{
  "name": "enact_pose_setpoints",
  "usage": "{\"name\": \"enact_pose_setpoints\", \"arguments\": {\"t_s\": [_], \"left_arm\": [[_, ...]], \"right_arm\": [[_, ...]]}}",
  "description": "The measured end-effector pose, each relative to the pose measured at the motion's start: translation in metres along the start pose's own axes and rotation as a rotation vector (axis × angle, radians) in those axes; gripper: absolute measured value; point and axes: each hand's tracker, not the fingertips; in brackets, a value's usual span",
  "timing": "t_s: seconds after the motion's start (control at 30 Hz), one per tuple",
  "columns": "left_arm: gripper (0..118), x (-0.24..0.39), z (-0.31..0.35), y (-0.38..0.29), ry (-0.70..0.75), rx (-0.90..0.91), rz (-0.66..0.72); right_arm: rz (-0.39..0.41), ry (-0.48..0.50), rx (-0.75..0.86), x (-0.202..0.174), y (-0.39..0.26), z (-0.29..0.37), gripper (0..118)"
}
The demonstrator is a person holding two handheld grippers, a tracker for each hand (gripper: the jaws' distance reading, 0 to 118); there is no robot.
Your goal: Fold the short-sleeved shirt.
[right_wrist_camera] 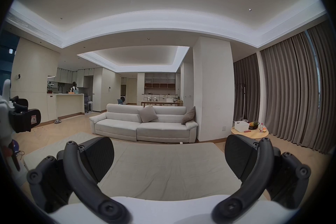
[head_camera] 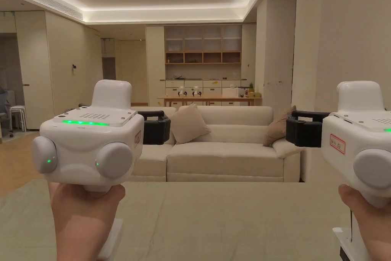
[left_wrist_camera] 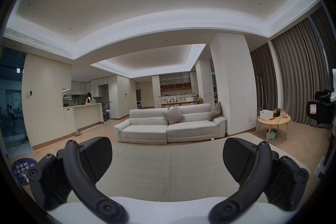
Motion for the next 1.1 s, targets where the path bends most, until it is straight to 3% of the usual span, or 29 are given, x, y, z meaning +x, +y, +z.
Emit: {"name": "enact_pose_setpoints", "arguments": {"t_s": [0.5, 0.63, 0.8, 0.93, 1.0, 1.1], "left_arm": [[118, 0.001, -0.021, -0.013, 0.004, -0.038, 0.000], [118, 0.005, -0.051, -0.038, 0.007, -0.138, -0.010], [118, 0.014, -0.129, -0.133, -0.021, -0.336, 0.031], [118, 0.022, -0.204, -0.245, -0.050, -0.599, 0.097], [118, 0.031, -0.226, -0.295, -0.037, -0.662, 0.084], [118, 0.051, -0.249, -0.378, -0.035, -0.790, 0.056]], "right_arm": [[0.016, -0.002, -0.023, -0.005, -0.010, -0.021, 118], [0.052, -0.002, -0.098, -0.009, -0.034, -0.049, 118], [0.048, -0.005, -0.396, -0.011, -0.137, -0.134, 118], [-0.035, -0.011, -0.655, -0.005, -0.254, -0.204, 118], [-0.011, -0.035, -0.762, -0.003, -0.306, -0.230, 118], [0.019, 0.013, -0.877, -0.006, -0.390, -0.257, 118]]}}
